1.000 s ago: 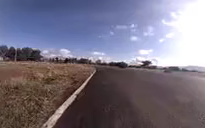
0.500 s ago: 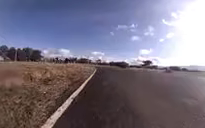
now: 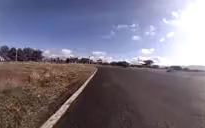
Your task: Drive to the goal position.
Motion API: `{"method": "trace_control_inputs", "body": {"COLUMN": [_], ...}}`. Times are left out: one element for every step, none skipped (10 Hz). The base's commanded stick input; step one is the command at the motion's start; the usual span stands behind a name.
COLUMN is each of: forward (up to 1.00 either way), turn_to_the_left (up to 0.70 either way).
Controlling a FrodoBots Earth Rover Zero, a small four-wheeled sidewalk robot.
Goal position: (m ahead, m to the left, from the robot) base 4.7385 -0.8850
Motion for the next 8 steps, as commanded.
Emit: {"method": "trace_control_inputs", "body": {"forward": [0.45,0.45,0.45,0.45,0.45,0.45,0.45,0.45], "turn_to_the_left": [0.0,0.0,0.0,0.0,0.0,0.0,-0.05,-0.12]}}
